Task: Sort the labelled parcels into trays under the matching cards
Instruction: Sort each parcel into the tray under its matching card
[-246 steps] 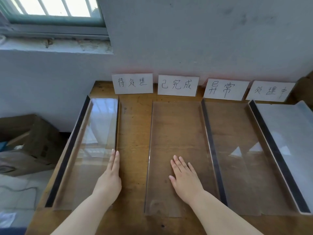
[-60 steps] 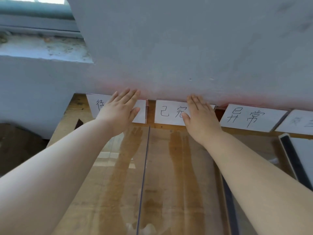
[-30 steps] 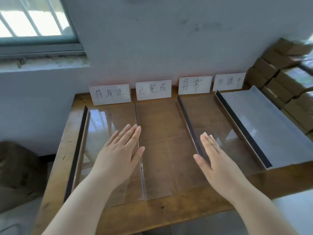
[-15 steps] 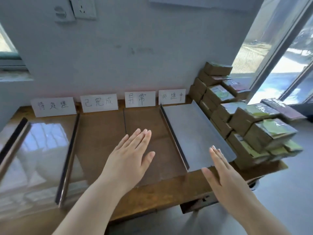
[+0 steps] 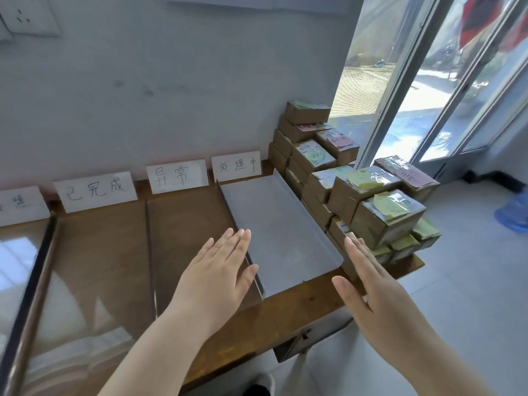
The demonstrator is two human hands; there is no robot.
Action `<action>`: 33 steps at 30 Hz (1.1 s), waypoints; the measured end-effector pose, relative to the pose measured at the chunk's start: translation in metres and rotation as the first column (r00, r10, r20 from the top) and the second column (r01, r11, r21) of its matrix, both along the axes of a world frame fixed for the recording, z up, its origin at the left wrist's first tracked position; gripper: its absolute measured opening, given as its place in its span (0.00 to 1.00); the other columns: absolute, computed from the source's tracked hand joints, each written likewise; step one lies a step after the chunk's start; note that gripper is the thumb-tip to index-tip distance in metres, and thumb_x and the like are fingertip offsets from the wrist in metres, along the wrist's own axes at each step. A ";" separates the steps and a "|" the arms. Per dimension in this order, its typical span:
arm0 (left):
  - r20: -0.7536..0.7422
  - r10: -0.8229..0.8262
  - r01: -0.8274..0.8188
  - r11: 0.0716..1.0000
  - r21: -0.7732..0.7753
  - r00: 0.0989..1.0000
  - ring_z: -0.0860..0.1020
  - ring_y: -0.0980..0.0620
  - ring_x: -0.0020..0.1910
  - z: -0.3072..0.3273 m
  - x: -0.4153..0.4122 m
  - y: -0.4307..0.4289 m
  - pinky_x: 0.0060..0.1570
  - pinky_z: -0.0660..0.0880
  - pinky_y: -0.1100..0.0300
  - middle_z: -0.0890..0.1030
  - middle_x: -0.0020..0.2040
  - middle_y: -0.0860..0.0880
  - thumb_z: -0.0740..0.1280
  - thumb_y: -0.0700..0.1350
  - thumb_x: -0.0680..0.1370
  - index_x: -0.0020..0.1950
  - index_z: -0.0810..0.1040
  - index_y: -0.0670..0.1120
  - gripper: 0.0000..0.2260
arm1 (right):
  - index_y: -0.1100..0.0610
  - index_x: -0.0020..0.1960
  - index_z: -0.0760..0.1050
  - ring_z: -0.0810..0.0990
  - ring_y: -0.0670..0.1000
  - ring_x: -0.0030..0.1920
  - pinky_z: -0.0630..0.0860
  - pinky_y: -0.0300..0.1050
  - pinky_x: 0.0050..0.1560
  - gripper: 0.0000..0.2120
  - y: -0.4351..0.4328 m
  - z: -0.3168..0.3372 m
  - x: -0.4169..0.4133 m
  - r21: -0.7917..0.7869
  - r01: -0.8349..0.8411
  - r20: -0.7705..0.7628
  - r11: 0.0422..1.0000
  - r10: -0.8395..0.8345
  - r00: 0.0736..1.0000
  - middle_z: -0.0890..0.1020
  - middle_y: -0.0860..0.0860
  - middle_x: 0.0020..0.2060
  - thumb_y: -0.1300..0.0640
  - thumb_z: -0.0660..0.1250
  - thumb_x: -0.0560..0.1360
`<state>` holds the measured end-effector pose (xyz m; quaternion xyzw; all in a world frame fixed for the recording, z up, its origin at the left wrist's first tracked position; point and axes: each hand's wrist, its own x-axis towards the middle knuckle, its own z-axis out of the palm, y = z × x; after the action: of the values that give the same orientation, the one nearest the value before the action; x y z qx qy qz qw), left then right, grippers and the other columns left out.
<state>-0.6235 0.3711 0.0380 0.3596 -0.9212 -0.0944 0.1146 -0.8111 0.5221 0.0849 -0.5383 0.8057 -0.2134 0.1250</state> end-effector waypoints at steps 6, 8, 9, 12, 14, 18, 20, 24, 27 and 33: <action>-0.029 -0.056 0.057 0.998 0.018 0.998 0.33 0.64 0.69 -0.008 -0.071 -0.034 0.65 0.32 0.67 0.36 0.71 0.61 0.27 0.66 0.68 0.70 0.31 0.56 0.32 | 0.42 0.75 0.44 0.41 0.29 0.68 0.45 0.24 0.65 0.35 -0.022 0.017 -0.059 -0.045 0.074 -0.053 0.996 -0.076 0.996 0.43 0.29 0.68 0.37 0.47 0.70; -0.055 -0.073 0.075 0.997 0.034 0.996 0.33 0.64 0.70 -0.010 -0.097 -0.050 0.65 0.32 0.67 0.36 0.71 0.60 0.27 0.66 0.68 0.70 0.32 0.56 0.32 | 0.42 0.76 0.46 0.43 0.30 0.68 0.48 0.28 0.66 0.36 -0.036 0.023 -0.081 -0.050 0.110 -0.051 0.993 -0.113 0.992 0.44 0.29 0.67 0.37 0.47 0.70; -0.068 -0.082 0.085 0.996 0.038 0.994 0.34 0.63 0.70 -0.011 -0.110 -0.058 0.65 0.32 0.67 0.36 0.71 0.60 0.27 0.66 0.69 0.70 0.31 0.56 0.31 | 0.42 0.76 0.46 0.44 0.31 0.67 0.50 0.30 0.67 0.36 -0.044 0.024 -0.093 -0.042 0.130 -0.057 0.991 -0.133 0.990 0.44 0.29 0.66 0.37 0.47 0.70; -0.103 -0.097 0.105 0.992 0.075 0.990 0.34 0.63 0.72 -0.012 -0.150 -0.080 0.66 0.32 0.68 0.36 0.72 0.60 0.31 0.66 0.76 0.70 0.31 0.56 0.26 | 0.41 0.76 0.46 0.47 0.34 0.70 0.57 0.40 0.71 0.32 -0.066 0.030 -0.127 0.006 0.195 -0.042 0.981 -0.195 0.980 0.44 0.29 0.66 0.38 0.49 0.74; -0.113 -0.115 0.127 0.987 0.099 0.987 0.33 0.64 0.70 -0.012 -0.176 -0.092 0.64 0.30 0.69 0.35 0.71 0.61 0.31 0.65 0.76 0.70 0.31 0.57 0.26 | 0.41 0.76 0.47 0.52 0.41 0.74 0.59 0.41 0.70 0.29 -0.076 0.031 -0.151 0.015 0.254 -0.019 0.967 -0.254 0.967 0.48 0.32 0.69 0.42 0.53 0.78; -0.143 -0.148 0.171 0.972 0.162 0.979 0.27 0.70 0.64 -0.009 -0.218 -0.109 0.60 0.27 0.73 0.32 0.67 0.65 0.32 0.68 0.73 0.69 0.31 0.59 0.27 | 0.45 0.76 0.51 0.58 0.47 0.74 0.58 0.34 0.62 0.28 -0.079 0.025 -0.199 -0.025 0.360 -0.006 0.933 -0.361 0.933 0.57 0.43 0.75 0.47 0.56 0.79; -0.173 -0.161 0.193 0.963 0.187 0.972 0.27 0.74 0.62 -0.007 -0.232 -0.111 0.61 0.29 0.75 0.33 0.67 0.67 0.33 0.69 0.69 0.69 0.34 0.61 0.30 | 0.46 0.76 0.54 0.60 0.46 0.73 0.55 0.29 0.58 0.29 -0.075 0.020 -0.221 -0.074 0.405 0.007 0.912 -0.405 0.914 0.60 0.44 0.74 0.45 0.56 0.77; -0.260 -0.164 0.234 0.934 0.270 0.952 0.33 0.81 0.63 -0.009 -0.253 -0.104 0.63 0.36 0.78 0.38 0.67 0.73 0.38 0.70 0.70 0.69 0.41 0.66 0.28 | 0.49 0.75 0.57 0.61 0.49 0.73 0.57 0.39 0.67 0.32 -0.071 0.013 -0.269 -0.164 0.463 0.070 0.871 -0.458 0.886 0.62 0.46 0.74 0.40 0.56 0.74; -0.293 -0.125 0.222 0.918 0.328 0.948 0.40 0.78 0.67 -0.014 -0.269 -0.098 0.62 0.39 0.82 0.43 0.68 0.76 0.42 0.70 0.72 0.70 0.45 0.67 0.27 | 0.50 0.76 0.57 0.62 0.51 0.73 0.60 0.48 0.70 0.30 -0.074 0.004 -0.310 -0.165 0.468 0.101 0.869 -0.457 0.884 0.63 0.47 0.74 0.41 0.56 0.77; -0.314 0.023 0.078 0.949 0.307 0.949 0.44 0.77 0.69 -0.013 -0.297 -0.068 0.62 0.43 0.82 0.46 0.69 0.76 0.45 0.69 0.73 0.70 0.48 0.68 0.25 | 0.48 0.76 0.55 0.65 0.52 0.71 0.64 0.47 0.65 0.27 -0.090 -0.011 -0.378 -0.065 0.360 0.147 0.931 -0.348 0.926 0.65 0.49 0.73 0.49 0.58 0.79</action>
<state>-0.9208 0.3028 0.0247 0.3407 -0.8692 -0.2979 0.1992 -1.1890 0.4320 0.0740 -0.3736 0.8689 -0.3042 0.1133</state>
